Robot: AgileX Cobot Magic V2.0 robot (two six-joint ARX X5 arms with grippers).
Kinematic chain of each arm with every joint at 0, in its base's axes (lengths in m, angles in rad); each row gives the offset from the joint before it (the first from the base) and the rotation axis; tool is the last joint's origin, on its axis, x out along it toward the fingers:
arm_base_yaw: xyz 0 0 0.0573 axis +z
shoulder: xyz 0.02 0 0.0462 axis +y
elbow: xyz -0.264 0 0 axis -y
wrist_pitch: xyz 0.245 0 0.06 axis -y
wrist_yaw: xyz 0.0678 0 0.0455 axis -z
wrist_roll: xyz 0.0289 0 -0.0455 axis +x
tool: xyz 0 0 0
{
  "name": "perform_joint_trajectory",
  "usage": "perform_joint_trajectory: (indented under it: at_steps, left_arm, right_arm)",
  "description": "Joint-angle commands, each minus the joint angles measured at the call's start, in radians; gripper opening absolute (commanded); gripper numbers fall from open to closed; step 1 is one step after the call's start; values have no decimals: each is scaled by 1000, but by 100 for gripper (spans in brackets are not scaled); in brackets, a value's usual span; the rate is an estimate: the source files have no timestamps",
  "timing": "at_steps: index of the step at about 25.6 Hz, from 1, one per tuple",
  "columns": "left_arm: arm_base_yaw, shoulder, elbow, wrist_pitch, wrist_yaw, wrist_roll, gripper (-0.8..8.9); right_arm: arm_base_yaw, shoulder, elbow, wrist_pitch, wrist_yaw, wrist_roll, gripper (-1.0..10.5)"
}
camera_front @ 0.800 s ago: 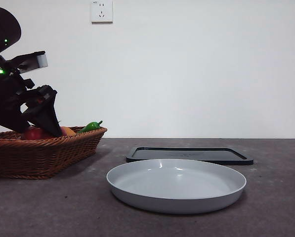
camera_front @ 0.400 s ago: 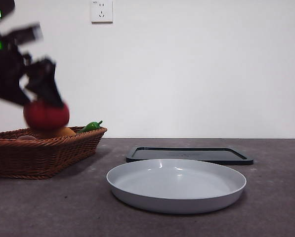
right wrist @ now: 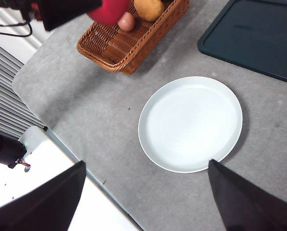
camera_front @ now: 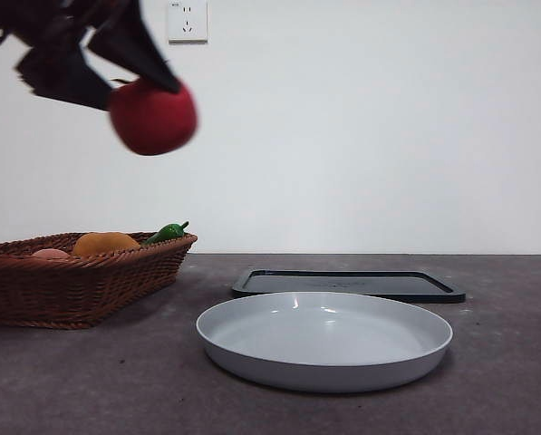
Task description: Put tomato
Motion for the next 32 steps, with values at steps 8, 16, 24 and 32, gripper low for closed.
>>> perform_joint_trajectory:
  at_steps: [8,16,24,32]
  left_arm:
    - [-220,144,16,61,0,-13,306]
    - [-327,351,16,187,-1,-12,306]
    - [-367,507,16,244,-32,-5,306]
    - [-367,511,16,241,-53,-19,433]
  right_arm:
    - [5,5,20,4,-2,-11,406]
    - [5,5,20,3,-2,-11,406]
    - [5,5,20,-4,-2,-10,406]
    - [5,5,20,-9,-1,-11,406]
